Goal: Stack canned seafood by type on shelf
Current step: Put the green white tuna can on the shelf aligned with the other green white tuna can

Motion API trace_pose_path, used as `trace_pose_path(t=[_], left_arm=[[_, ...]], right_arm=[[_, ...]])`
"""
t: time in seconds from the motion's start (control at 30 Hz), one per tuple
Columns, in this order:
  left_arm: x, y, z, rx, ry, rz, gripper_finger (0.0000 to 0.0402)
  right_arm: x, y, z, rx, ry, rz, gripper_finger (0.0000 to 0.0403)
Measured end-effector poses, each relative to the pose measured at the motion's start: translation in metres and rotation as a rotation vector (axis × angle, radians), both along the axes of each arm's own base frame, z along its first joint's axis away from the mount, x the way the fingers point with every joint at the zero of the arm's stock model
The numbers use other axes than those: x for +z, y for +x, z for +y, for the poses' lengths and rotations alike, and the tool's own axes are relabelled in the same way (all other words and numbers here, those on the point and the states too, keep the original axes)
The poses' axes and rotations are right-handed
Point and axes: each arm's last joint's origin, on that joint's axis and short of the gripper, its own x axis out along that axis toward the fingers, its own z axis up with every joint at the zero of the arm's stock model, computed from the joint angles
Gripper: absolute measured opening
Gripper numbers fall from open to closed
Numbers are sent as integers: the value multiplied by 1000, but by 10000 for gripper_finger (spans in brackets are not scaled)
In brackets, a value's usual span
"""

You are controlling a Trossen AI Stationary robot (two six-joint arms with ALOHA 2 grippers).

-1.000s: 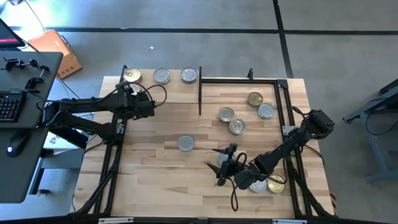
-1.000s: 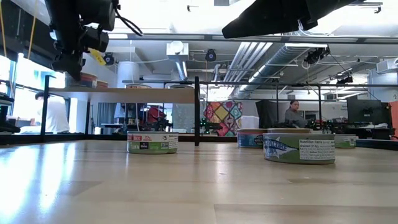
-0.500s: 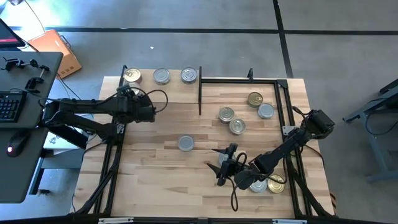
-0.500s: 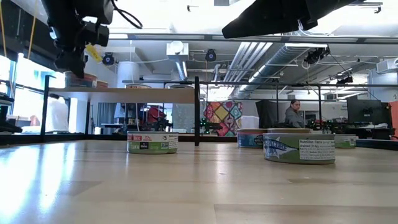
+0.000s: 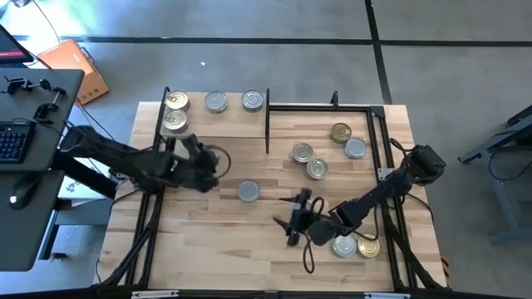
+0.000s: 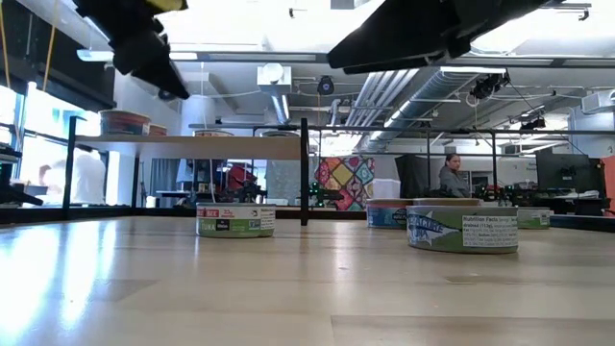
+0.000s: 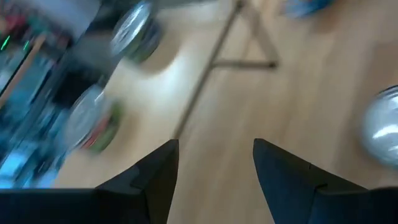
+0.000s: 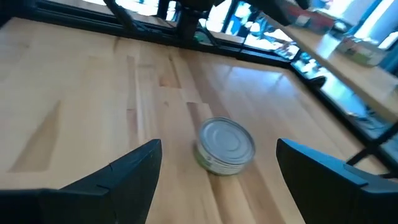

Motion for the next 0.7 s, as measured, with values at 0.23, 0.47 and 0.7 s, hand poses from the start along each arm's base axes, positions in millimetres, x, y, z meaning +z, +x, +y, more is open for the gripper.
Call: trace_pose_path(t=[0.23,0.47,0.7], left_arm=[[-39,7,-25,-294,-123,-91,197],[-82,3,-38,-593,-280,-234,197],[-112,8,-44,-728,-224,-192,197]], right_arm=[[-1,4,-6,16,44,9,311],[-1,8,-12,7,61,7,311],[-1,10,-16,-4,74,4,311]])
